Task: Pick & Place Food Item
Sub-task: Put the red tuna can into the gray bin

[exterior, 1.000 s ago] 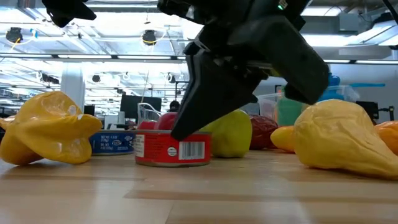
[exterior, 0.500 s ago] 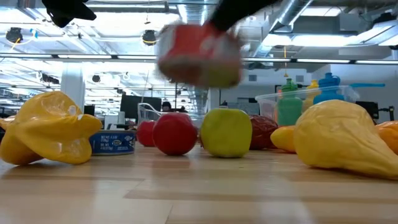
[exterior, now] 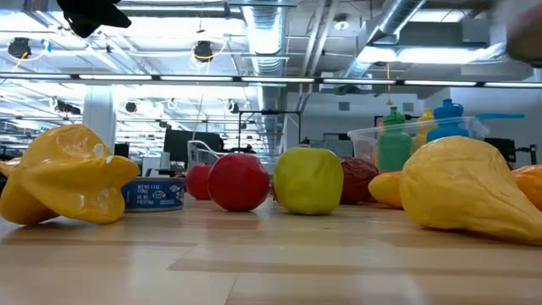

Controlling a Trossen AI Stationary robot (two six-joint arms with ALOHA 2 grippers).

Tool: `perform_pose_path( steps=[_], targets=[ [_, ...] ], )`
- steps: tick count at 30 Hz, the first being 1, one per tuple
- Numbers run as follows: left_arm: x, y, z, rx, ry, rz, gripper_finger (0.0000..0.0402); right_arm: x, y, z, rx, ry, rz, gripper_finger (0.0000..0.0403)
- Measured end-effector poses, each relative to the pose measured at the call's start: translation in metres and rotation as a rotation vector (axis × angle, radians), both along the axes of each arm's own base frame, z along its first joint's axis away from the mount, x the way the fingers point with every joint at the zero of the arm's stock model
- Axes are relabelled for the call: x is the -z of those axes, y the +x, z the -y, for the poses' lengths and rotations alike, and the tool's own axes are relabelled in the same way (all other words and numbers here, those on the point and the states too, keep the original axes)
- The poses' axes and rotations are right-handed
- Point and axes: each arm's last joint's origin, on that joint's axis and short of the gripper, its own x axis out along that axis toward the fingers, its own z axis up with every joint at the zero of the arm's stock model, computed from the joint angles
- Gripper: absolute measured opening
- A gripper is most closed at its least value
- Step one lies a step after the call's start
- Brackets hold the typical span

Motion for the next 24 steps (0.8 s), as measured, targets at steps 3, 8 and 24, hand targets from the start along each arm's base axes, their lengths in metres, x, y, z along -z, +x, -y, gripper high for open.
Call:
perform_pose_path(
  steps=[3, 8, 24],
  targets=[
    [0.000, 0.000, 0.000, 0.000, 0.000, 0.000, 0.0176, -0.005, -0.028, -0.004, 0.069, 0.029, 0.011, 0.0000],
    [0.000, 0.000, -0.001, -0.022, 0.013, 0.012, 0.0176, -0.004, -0.058, -0.017, 0.119, 0.123, 0.013, 0.0000],
    [-0.001, 0.000, -0.001, -0.047, 0.029, 0.024, 0.0176, 0.049, -0.090, -0.049, 0.359, 0.084, -0.113, 0.0000]
  ],
)
